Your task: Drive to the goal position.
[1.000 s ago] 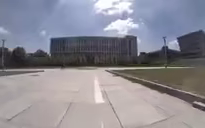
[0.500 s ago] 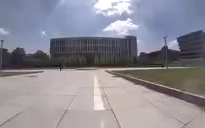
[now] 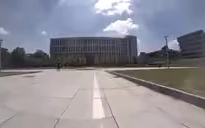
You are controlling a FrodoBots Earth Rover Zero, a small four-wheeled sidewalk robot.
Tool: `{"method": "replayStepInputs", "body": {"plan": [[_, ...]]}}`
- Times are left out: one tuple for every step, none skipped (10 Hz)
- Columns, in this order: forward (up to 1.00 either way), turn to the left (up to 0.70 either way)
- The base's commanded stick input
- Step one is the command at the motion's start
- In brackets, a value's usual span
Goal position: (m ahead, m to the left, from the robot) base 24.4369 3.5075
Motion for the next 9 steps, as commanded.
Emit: {"method": "replayStepInputs", "body": {"plan": [[0.50,0.00],[0.50,0.00],[0.50,0.00],[0.50,0.00],[0.50,0.00],[0.50,0.00],[0.50,0.00],[0.50,0.00],[0.50,0.00]]}}
